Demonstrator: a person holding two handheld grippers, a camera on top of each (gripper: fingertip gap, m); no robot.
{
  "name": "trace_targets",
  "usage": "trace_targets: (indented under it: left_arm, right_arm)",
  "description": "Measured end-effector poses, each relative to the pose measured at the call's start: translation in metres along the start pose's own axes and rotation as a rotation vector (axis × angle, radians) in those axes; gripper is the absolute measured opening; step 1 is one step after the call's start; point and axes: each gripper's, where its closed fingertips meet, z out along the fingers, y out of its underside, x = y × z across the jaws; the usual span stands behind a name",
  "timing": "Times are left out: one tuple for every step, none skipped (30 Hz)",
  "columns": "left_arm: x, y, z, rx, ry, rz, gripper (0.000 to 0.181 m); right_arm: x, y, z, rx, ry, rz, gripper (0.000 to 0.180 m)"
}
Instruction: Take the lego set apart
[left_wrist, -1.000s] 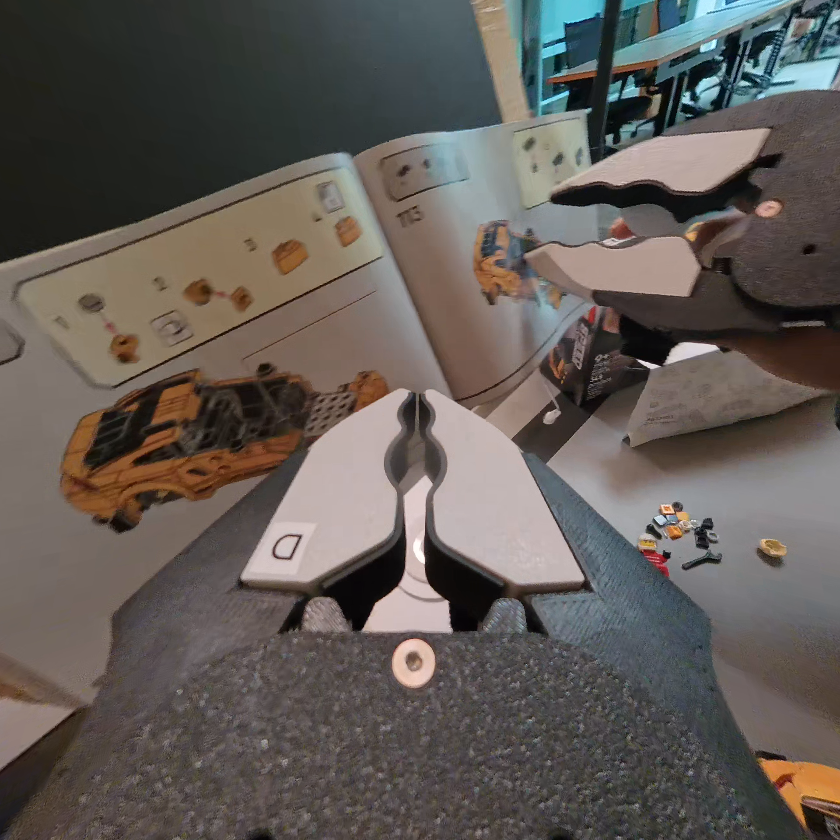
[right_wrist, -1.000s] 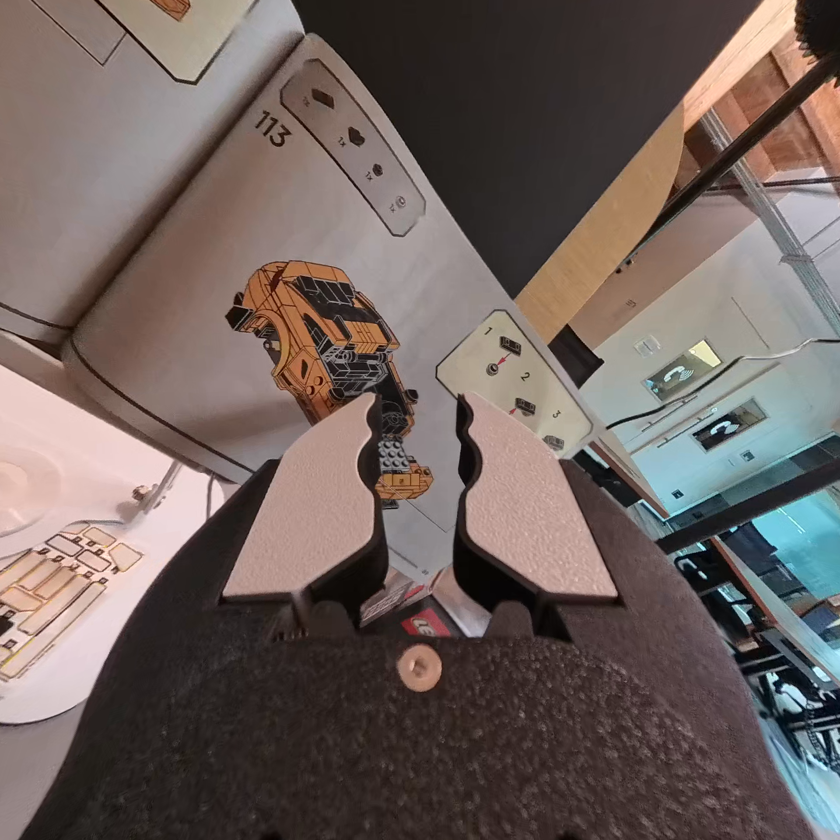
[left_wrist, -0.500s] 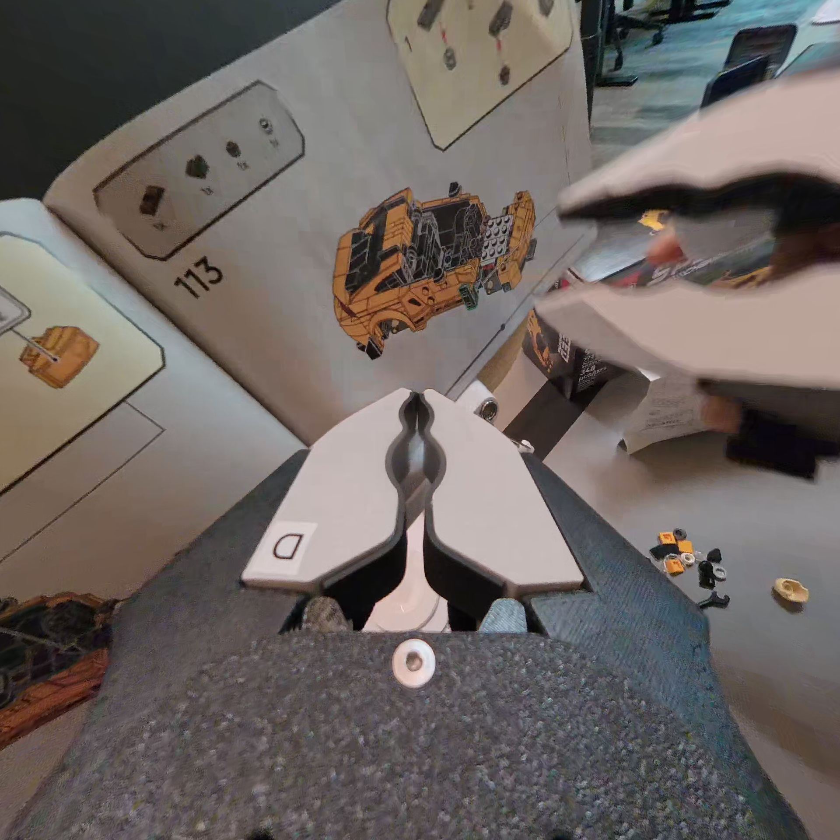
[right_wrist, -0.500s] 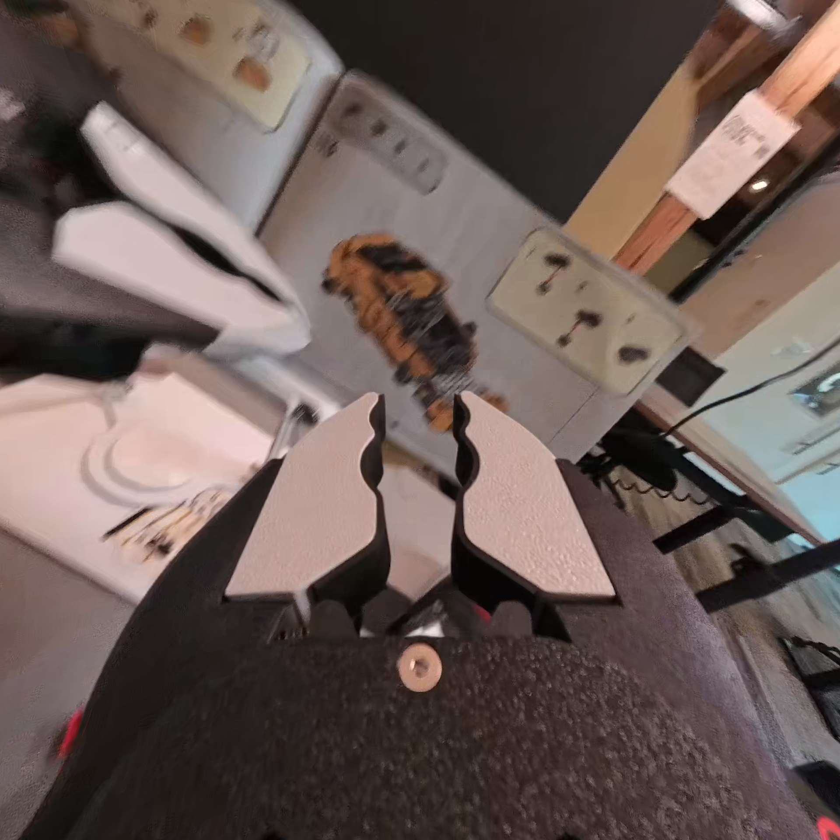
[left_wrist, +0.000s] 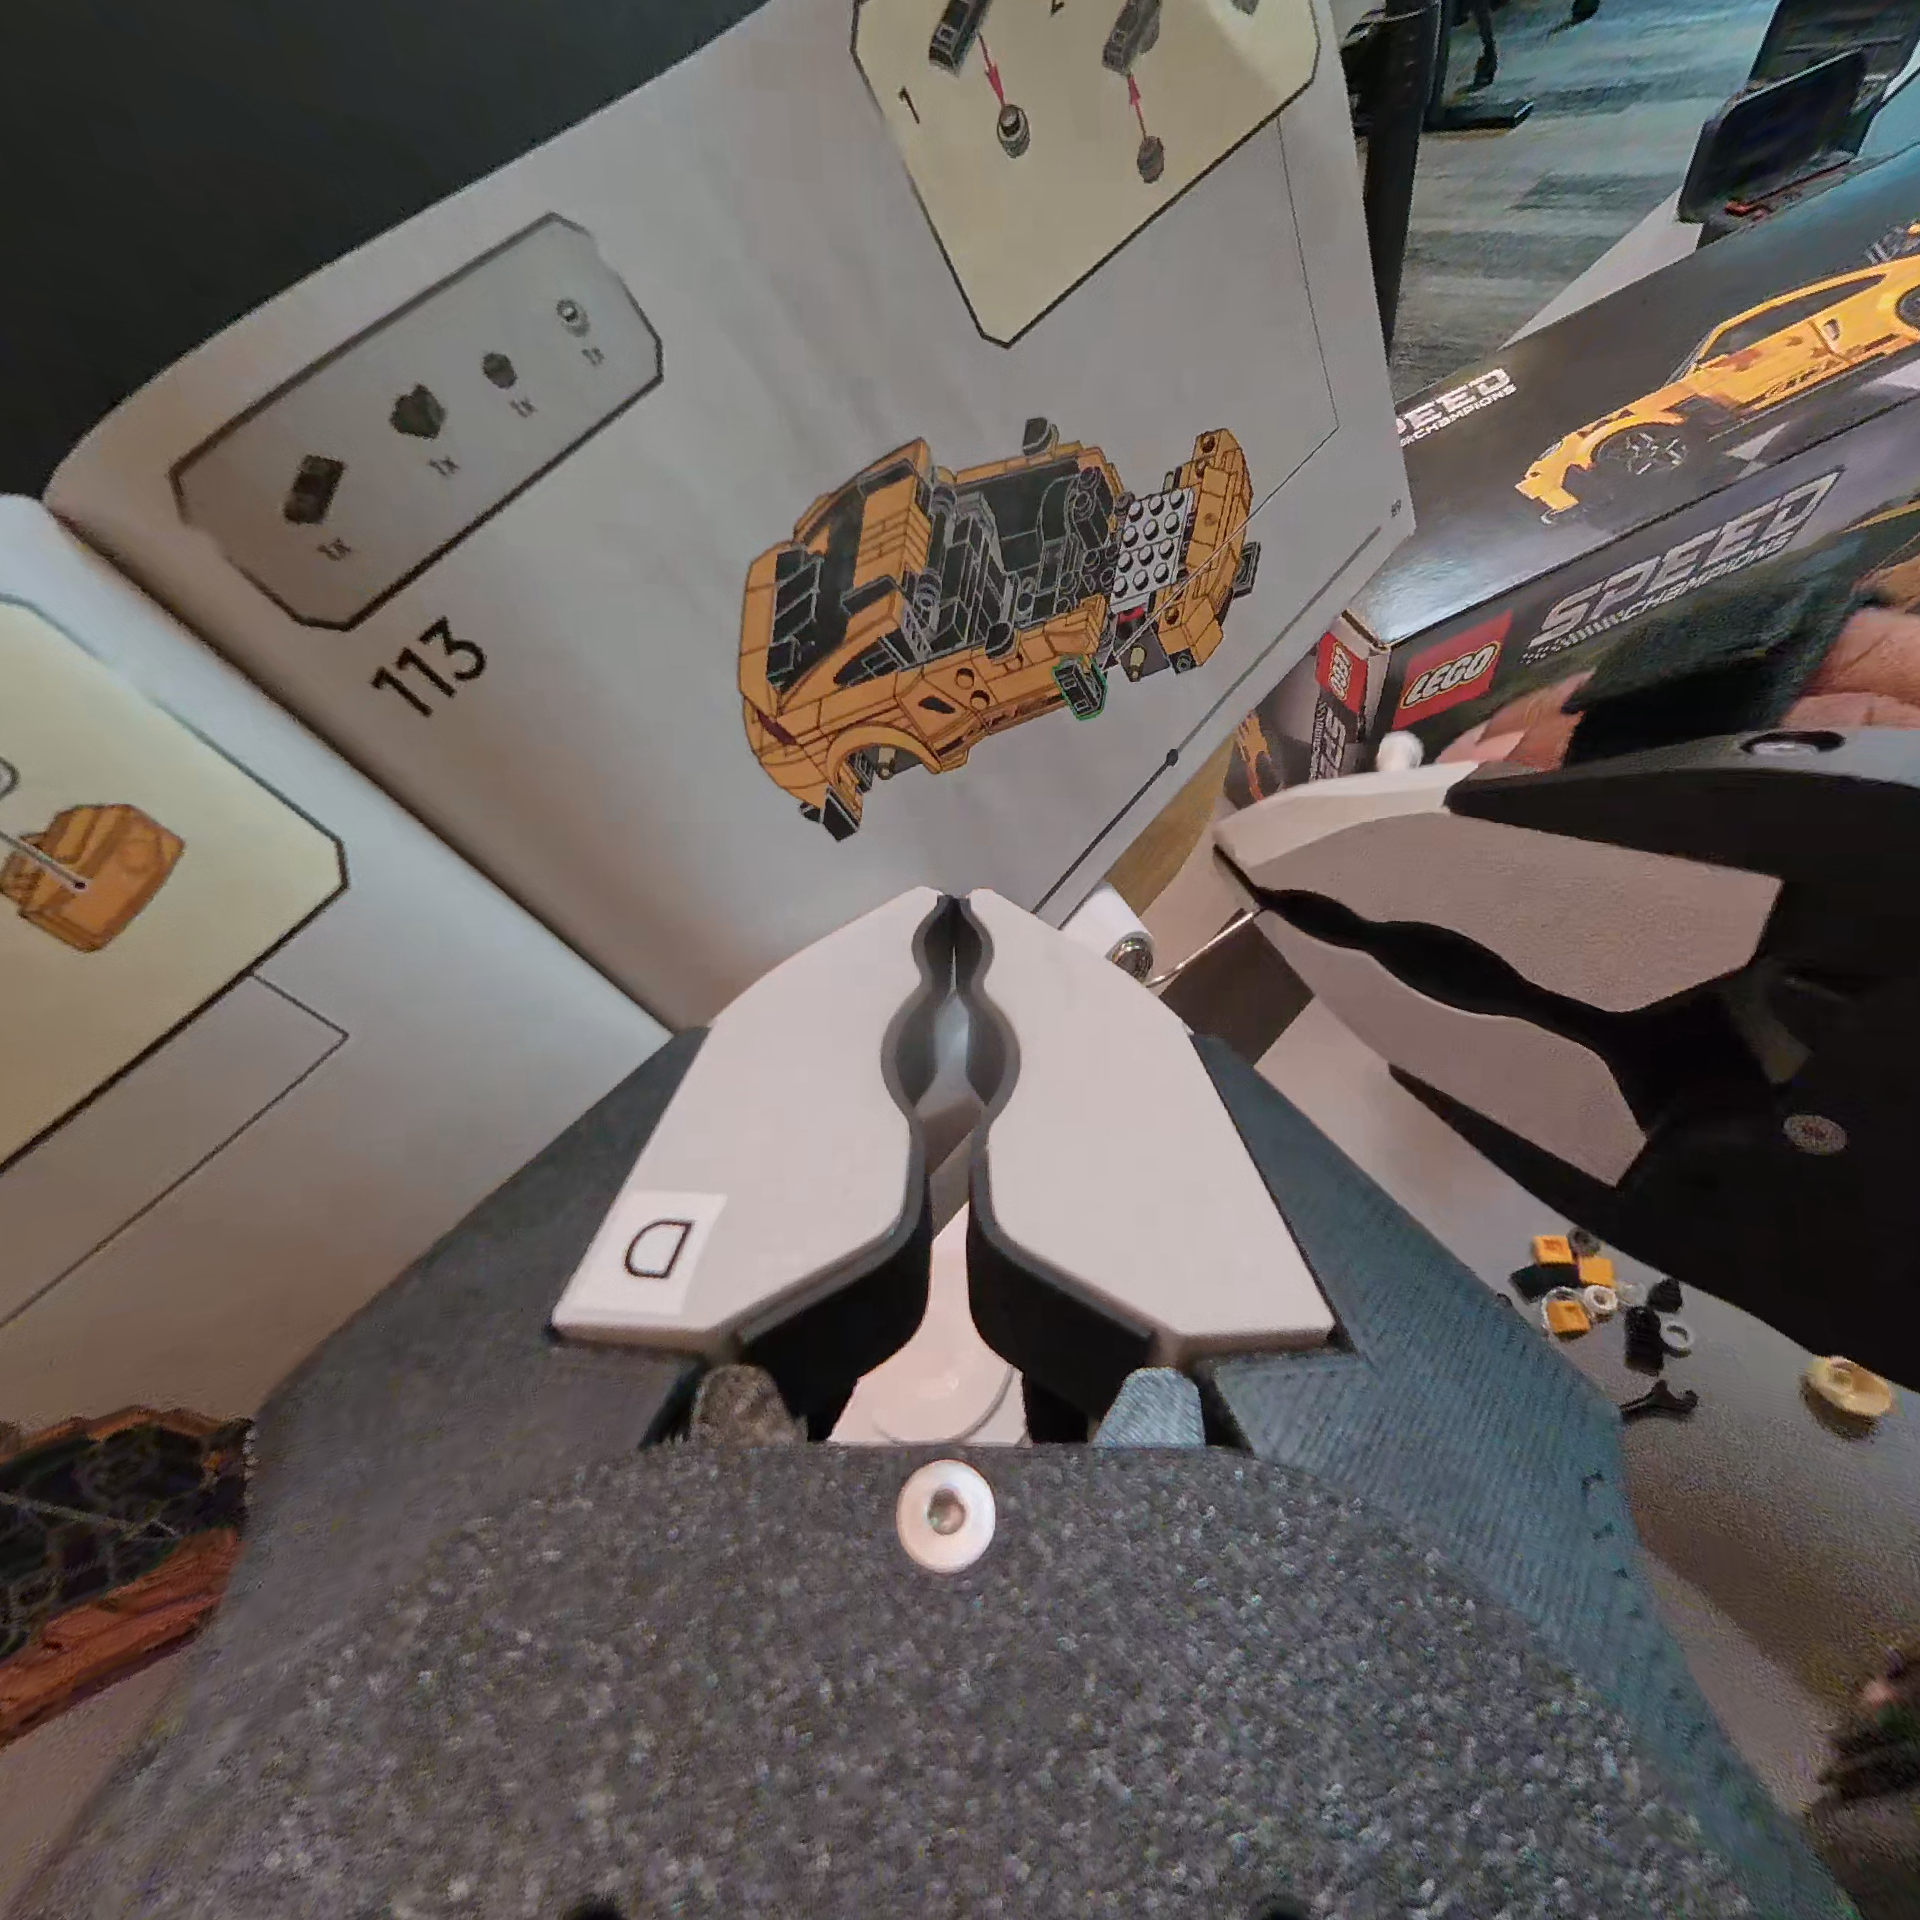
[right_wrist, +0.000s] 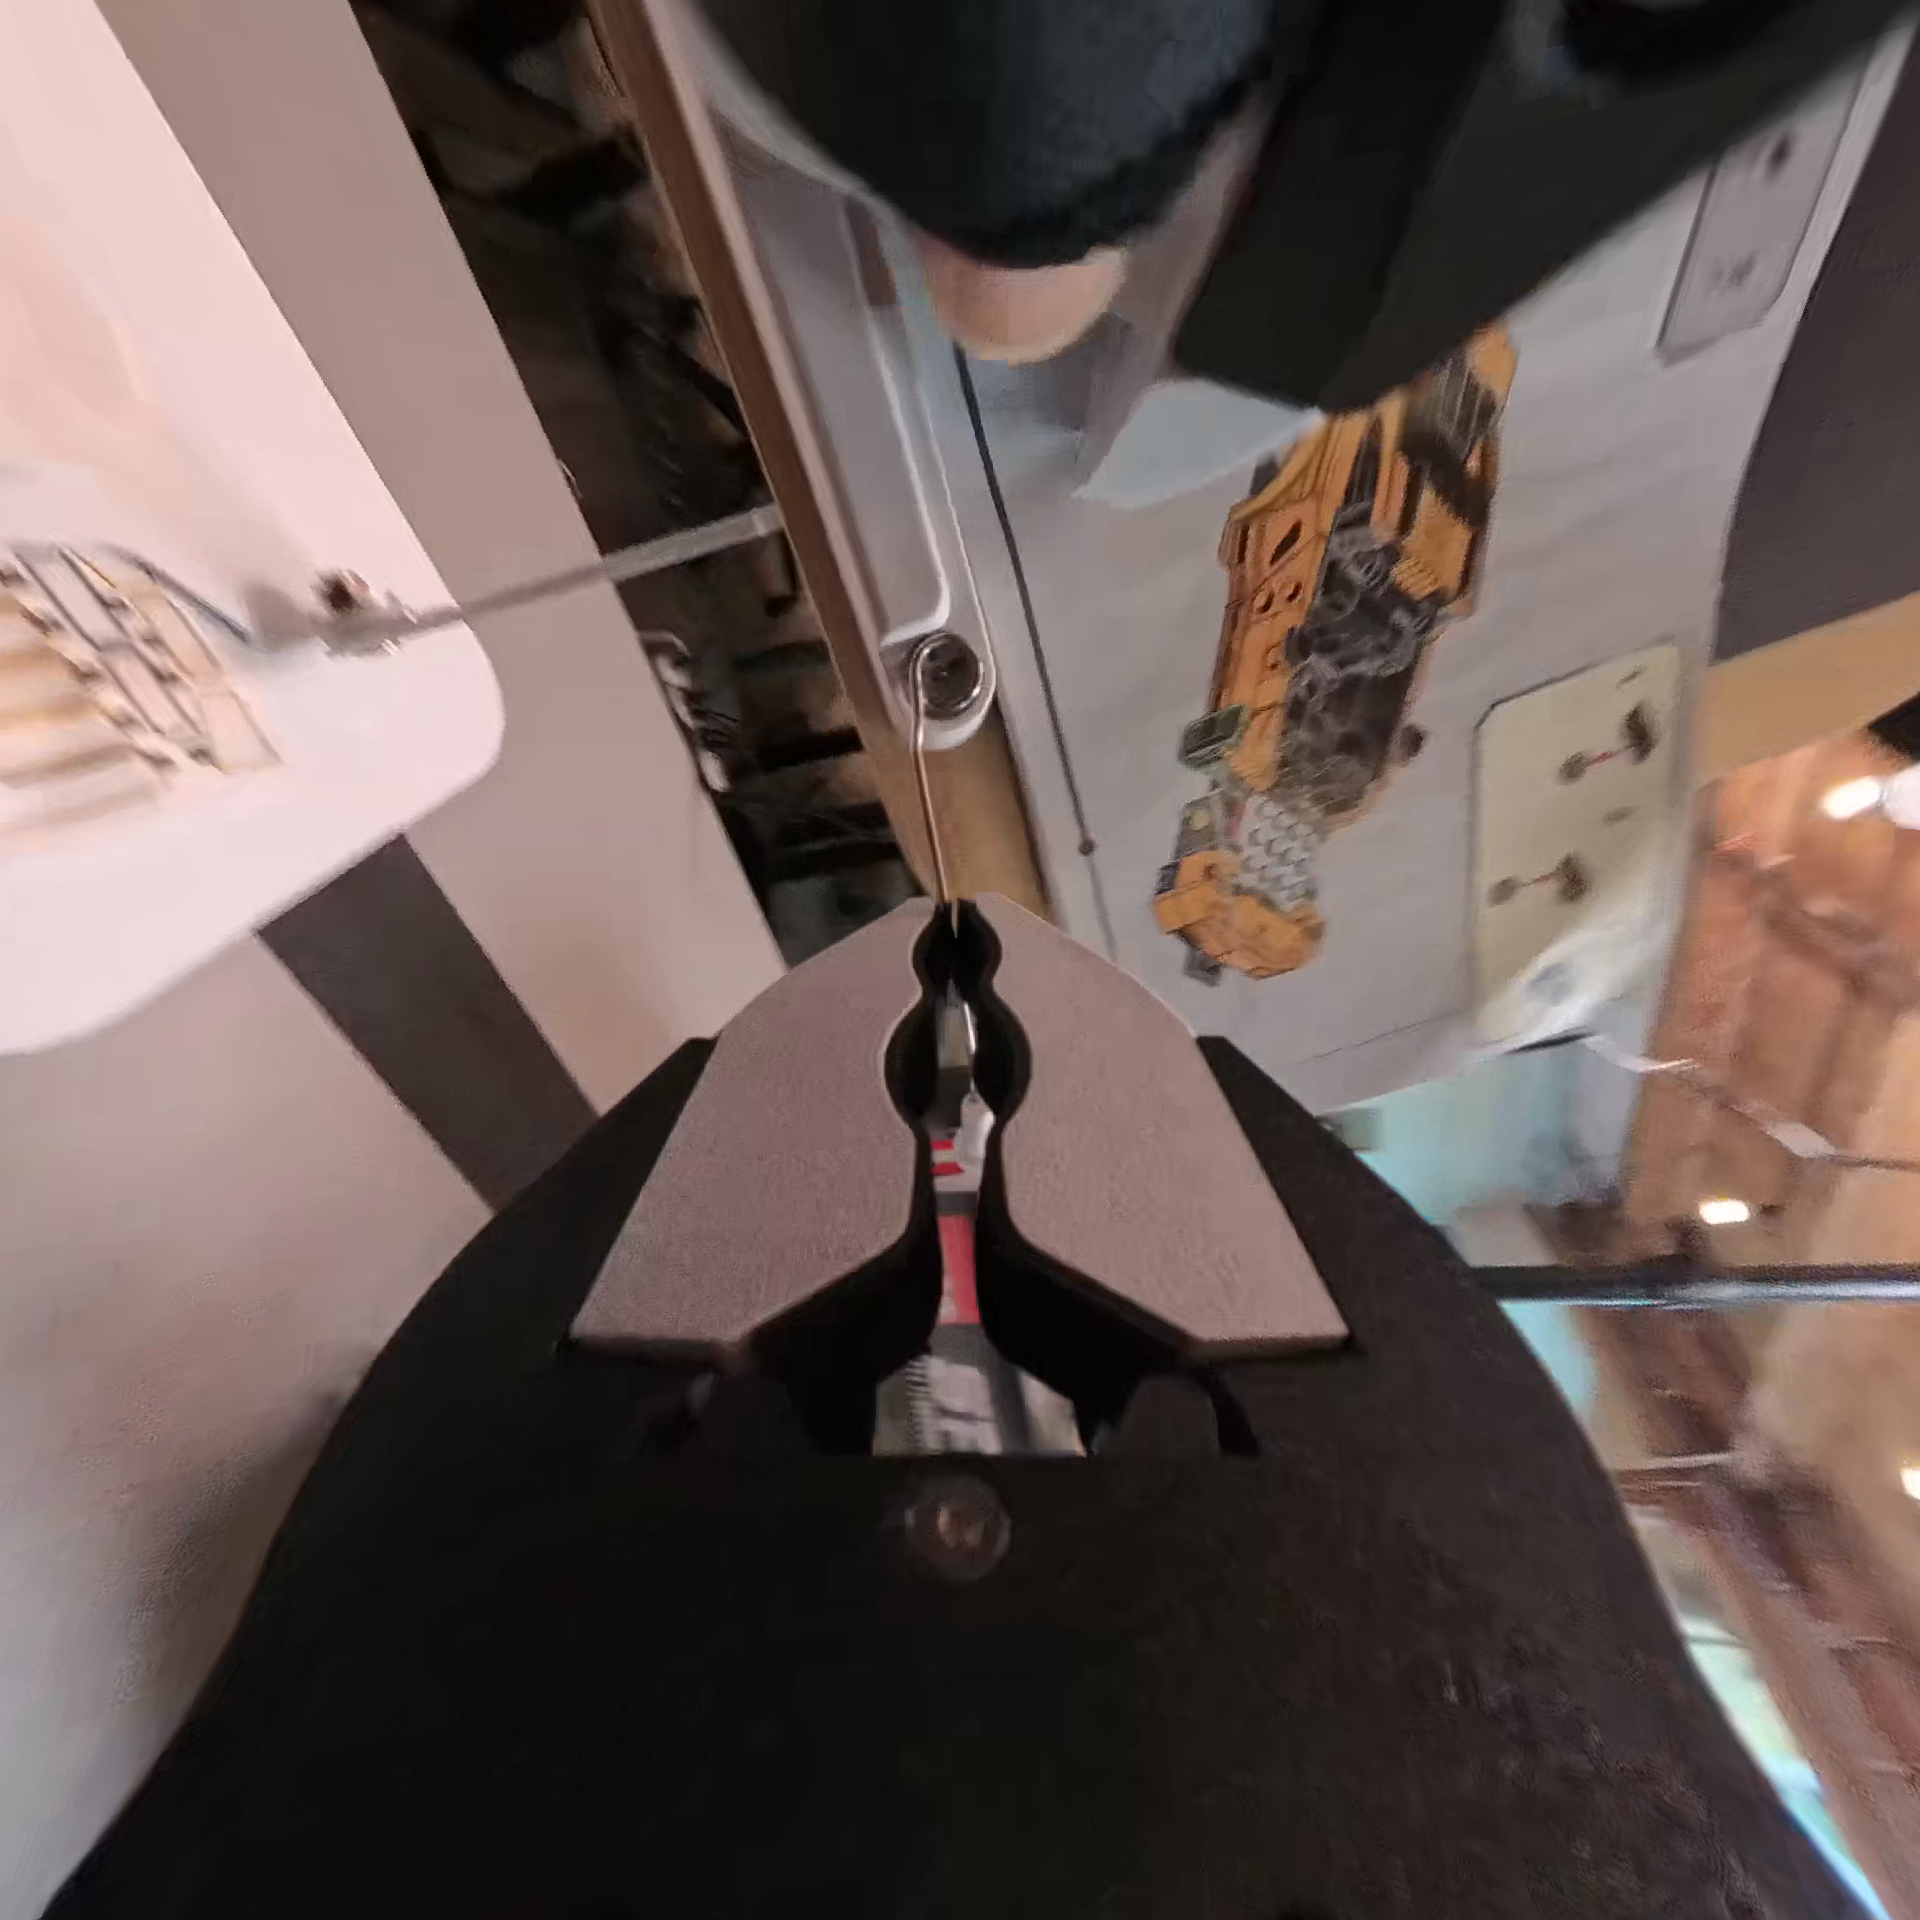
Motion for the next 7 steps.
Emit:
trace_targets:
  left_arm:
    - [0.000, 0.000, 0.000, -0.004, 0.003, -0.007, 0.000]
    - [0.000, 0.000, 0.000, -0.006, 0.004, -0.013, 0.000]
    - [0.000, 0.000, 0.000, -0.006, 0.007, -0.016, 0.000]
    - [0.000, 0.000, 0.000, -0.008, 0.011, -0.017, 0.000]
    - [-0.001, 0.000, 0.000, -0.011, 0.016, -0.020, 0.000]
    - [-0.001, 0.000, 0.000, -0.013, 0.020, -0.027, 0.000]
    - [-0.001, -0.001, 0.000, -0.012, 0.023, -0.034, 0.000]
  right_arm:
    - [0.004, 0.000, 0.000, -0.009, 0.026, -0.073, 0.001]
    - [0.008, -0.001, 0.000, -0.014, 0.047, -0.129, 0.002]
    - [0.013, -0.002, 0.001, -0.016, 0.065, -0.170, 0.002]
    - [0.018, -0.004, 0.001, -0.018, 0.078, -0.198, 0.004]
    - [0.021, -0.005, 0.000, -0.023, 0.084, -0.219, 0.005]
    - [0.023, -0.006, 0.001, -0.030, 0.078, -0.234, 0.005]
    - [0.024, -0.007, 0.002, -0.029, 0.076, -0.251, 0.006]
